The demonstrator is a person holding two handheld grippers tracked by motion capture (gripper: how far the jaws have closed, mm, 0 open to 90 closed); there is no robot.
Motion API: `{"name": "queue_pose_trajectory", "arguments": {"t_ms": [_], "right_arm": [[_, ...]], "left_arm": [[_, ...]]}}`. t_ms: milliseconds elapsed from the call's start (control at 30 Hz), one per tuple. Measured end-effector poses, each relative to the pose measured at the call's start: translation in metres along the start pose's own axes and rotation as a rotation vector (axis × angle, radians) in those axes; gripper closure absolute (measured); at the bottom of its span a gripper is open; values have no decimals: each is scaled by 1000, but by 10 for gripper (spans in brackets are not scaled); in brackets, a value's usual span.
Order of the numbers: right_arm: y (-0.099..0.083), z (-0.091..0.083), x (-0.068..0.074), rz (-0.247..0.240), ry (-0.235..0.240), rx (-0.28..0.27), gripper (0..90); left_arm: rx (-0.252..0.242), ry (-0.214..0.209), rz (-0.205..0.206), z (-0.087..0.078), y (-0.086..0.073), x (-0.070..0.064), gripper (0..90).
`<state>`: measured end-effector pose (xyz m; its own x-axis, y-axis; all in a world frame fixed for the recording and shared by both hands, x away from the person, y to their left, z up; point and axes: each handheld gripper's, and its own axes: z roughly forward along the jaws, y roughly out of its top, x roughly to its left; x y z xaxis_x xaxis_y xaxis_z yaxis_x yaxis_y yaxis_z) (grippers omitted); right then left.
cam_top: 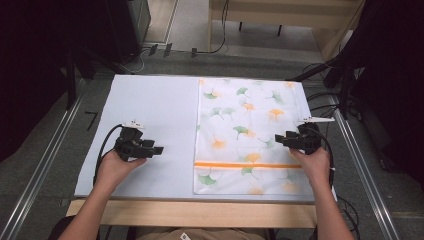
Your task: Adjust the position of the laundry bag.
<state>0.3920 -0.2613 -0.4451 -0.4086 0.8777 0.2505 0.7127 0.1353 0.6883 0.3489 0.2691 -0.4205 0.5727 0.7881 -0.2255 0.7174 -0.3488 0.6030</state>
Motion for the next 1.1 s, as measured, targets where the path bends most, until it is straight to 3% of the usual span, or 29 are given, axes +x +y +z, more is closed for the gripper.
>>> {"name": "queue_pose_trajectory", "arguments": {"t_ms": [300,533,633,800,1100], "right_arm": [[3,2,-2,17,-1,-26,315],[3,4,3,-17,2,3,388],[2,4,4,-20,-7,5,403],[1,4,5,-30,-6,10,426],[0,4,4,0,3,24,430]], "left_arm": [[-3,0,1,2,0,-2,442],[-22,-29,9,3,3,-6,414],[-6,-23,28,6,4,-8,411],[6,-24,26,9,5,-10,410],[-1,-35,24,11,6,-11,404]]}}
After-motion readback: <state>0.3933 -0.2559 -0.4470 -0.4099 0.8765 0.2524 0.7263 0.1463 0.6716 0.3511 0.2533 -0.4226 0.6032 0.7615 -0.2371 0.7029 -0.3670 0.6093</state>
